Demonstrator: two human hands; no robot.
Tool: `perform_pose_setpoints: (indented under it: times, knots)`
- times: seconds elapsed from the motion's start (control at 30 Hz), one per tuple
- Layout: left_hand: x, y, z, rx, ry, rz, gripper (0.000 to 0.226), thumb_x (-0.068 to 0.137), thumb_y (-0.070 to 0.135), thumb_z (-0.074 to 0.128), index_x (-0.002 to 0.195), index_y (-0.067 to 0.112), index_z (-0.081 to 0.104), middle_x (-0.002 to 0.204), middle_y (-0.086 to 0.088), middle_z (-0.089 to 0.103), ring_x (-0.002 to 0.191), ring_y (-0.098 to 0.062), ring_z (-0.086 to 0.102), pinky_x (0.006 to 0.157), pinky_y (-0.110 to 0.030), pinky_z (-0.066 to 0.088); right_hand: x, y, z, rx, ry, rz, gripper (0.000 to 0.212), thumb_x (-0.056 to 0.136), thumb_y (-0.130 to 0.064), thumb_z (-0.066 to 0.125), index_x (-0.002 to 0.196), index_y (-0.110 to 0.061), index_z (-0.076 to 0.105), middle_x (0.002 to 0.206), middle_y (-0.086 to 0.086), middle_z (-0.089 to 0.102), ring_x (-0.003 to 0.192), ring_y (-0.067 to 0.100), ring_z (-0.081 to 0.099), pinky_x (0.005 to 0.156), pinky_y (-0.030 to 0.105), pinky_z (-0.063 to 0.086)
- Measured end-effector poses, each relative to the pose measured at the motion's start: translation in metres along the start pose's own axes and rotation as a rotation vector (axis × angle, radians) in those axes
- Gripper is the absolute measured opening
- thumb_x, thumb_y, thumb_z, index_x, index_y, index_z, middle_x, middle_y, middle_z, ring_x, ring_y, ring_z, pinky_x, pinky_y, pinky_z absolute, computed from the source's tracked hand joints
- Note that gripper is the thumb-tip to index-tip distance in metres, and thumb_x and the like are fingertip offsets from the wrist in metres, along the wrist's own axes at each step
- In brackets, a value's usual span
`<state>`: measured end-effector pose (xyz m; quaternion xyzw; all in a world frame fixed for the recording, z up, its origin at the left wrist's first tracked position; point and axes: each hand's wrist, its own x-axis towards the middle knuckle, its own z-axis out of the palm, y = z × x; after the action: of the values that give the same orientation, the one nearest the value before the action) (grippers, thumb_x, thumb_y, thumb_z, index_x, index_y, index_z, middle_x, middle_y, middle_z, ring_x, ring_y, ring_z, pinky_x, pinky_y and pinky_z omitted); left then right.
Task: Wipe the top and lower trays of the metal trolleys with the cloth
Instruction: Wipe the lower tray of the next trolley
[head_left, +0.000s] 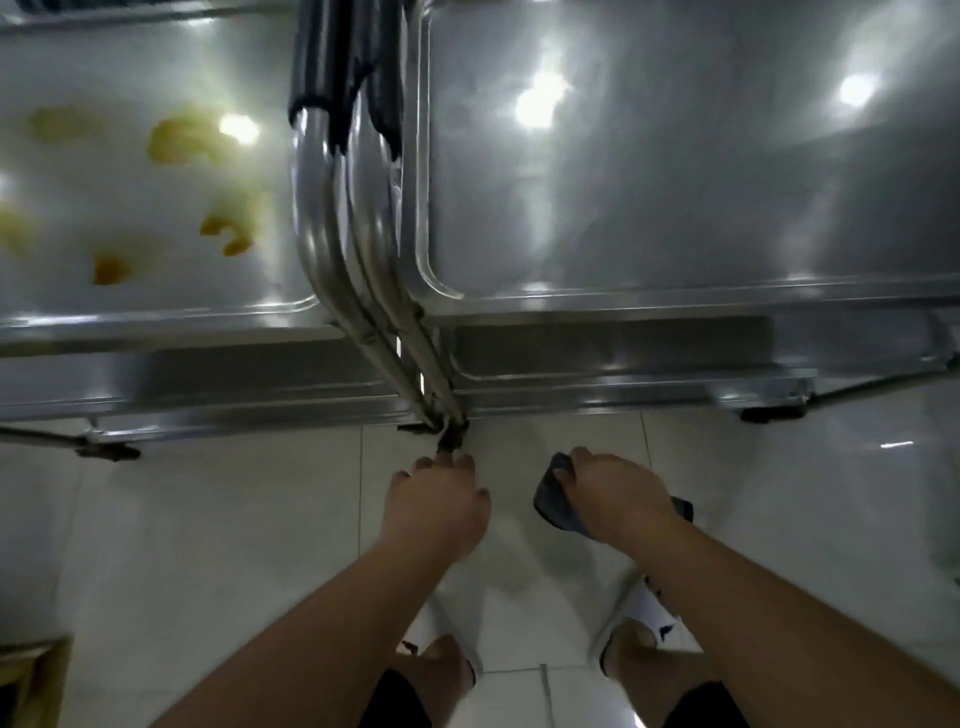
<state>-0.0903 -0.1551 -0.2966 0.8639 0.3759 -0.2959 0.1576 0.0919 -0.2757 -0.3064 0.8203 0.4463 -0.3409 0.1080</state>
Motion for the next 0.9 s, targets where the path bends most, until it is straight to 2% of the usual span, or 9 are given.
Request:
perform_pose_setpoints:
  times: [0.1, 0.2, 0.33, 0.4, 0.5, 0.6, 0.7, 0.8, 0.9]
  knots:
    - [0.049, 0.006, 0.038, 0.027, -0.041, 0.002, 0.053, 0.108, 0.051, 0.032, 0.151, 0.022, 0.041, 0.15, -0.007, 0.048, 0.131, -0.028, 0.05, 0.099, -0.043, 0.041, 0.051, 0.012, 0.037, 0.007, 0.01, 0.0, 0.04, 0.111, -0.047, 0.029, 0.122, -0.016, 0.051, 0.108, 0.009, 0.067, 0.087, 0.029, 0.061, 0.073, 0.037, 0.049]
    - [0.093, 0.011, 0.079, 0.025, 0.015, 0.03, 0.049, 0.107, 0.049, 0.034, 0.146, 0.021, 0.046, 0.148, -0.007, 0.051, 0.132, -0.028, 0.051, 0.102, -0.044, 0.043, 0.097, 0.028, 0.076, 0.014, 0.104, -0.055, 0.038, 0.11, -0.043, 0.03, 0.116, -0.015, 0.054, 0.101, 0.008, 0.067, 0.082, 0.027, 0.061, 0.074, 0.037, 0.053]
    - [0.149, 0.018, 0.127, 0.029, 0.067, 0.052, 0.048, 0.107, 0.05, 0.036, 0.143, 0.021, 0.049, 0.142, -0.006, 0.055, 0.131, -0.027, 0.054, 0.103, -0.044, 0.046, 0.155, 0.043, 0.111, -0.011, 0.165, -0.146, 0.033, 0.106, -0.041, 0.035, 0.105, -0.017, 0.057, 0.097, 0.005, 0.065, 0.089, 0.027, 0.066, 0.079, 0.041, 0.055]
    - [0.178, 0.018, 0.148, 0.055, 0.086, 0.06, 0.049, 0.107, 0.051, 0.036, 0.143, 0.021, 0.049, 0.144, -0.007, 0.056, 0.133, -0.027, 0.054, 0.104, -0.045, 0.046, 0.185, 0.05, 0.124, -0.038, 0.199, -0.12, 0.037, 0.107, -0.047, 0.034, 0.106, -0.019, 0.058, 0.098, 0.005, 0.066, 0.087, 0.027, 0.066, 0.072, 0.037, 0.05]
    - [0.217, 0.016, 0.175, 0.132, 0.122, 0.083, 0.053, 0.106, 0.053, 0.036, 0.147, 0.021, 0.046, 0.15, -0.007, 0.053, 0.137, -0.028, 0.052, 0.105, -0.047, 0.045, 0.225, 0.058, 0.141, -0.016, 0.269, -0.157, 0.039, 0.107, -0.047, 0.036, 0.103, -0.018, 0.061, 0.092, 0.006, 0.066, 0.074, 0.025, 0.057, 0.06, 0.034, 0.038]
    - [0.25, 0.015, 0.192, 0.197, 0.169, 0.097, 0.056, 0.106, 0.055, 0.036, 0.15, 0.022, 0.045, 0.152, -0.007, 0.052, 0.14, -0.029, 0.051, 0.108, -0.049, 0.046, 0.256, 0.061, 0.146, 0.022, 0.286, -0.216, 0.04, 0.108, -0.046, 0.037, 0.105, -0.015, 0.062, 0.095, 0.008, 0.066, 0.077, 0.025, 0.057, 0.07, 0.04, 0.049]
    - [0.277, 0.015, 0.196, 0.224, 0.212, 0.111, 0.051, 0.106, 0.053, 0.038, 0.145, 0.022, 0.049, 0.143, -0.007, 0.057, 0.132, -0.03, 0.056, 0.102, -0.048, 0.048, 0.283, 0.059, 0.144, -0.032, 0.313, -0.226, 0.041, 0.107, -0.049, 0.036, 0.102, -0.018, 0.063, 0.095, 0.004, 0.065, 0.083, 0.024, 0.061, 0.082, 0.042, 0.054]
    - [0.297, 0.013, 0.197, 0.243, 0.24, 0.127, 0.045, 0.106, 0.05, 0.037, 0.136, 0.021, 0.053, 0.136, -0.008, 0.058, 0.127, -0.029, 0.056, 0.098, -0.047, 0.048, 0.308, 0.06, 0.141, -0.057, 0.359, -0.222, 0.045, 0.106, -0.052, 0.035, 0.107, -0.017, 0.063, 0.096, 0.004, 0.062, 0.086, 0.026, 0.06, 0.087, 0.043, 0.053]
    - [0.305, 0.01, 0.204, 0.26, 0.242, 0.136, 0.043, 0.107, 0.05, 0.036, 0.133, 0.021, 0.054, 0.135, -0.008, 0.058, 0.128, -0.03, 0.055, 0.1, -0.047, 0.047, 0.328, 0.064, 0.145, -0.053, 0.386, -0.236, 0.044, 0.107, -0.051, 0.035, 0.095, -0.015, 0.056, 0.092, 0.007, 0.058, 0.082, 0.026, 0.054, 0.081, 0.038, 0.045]
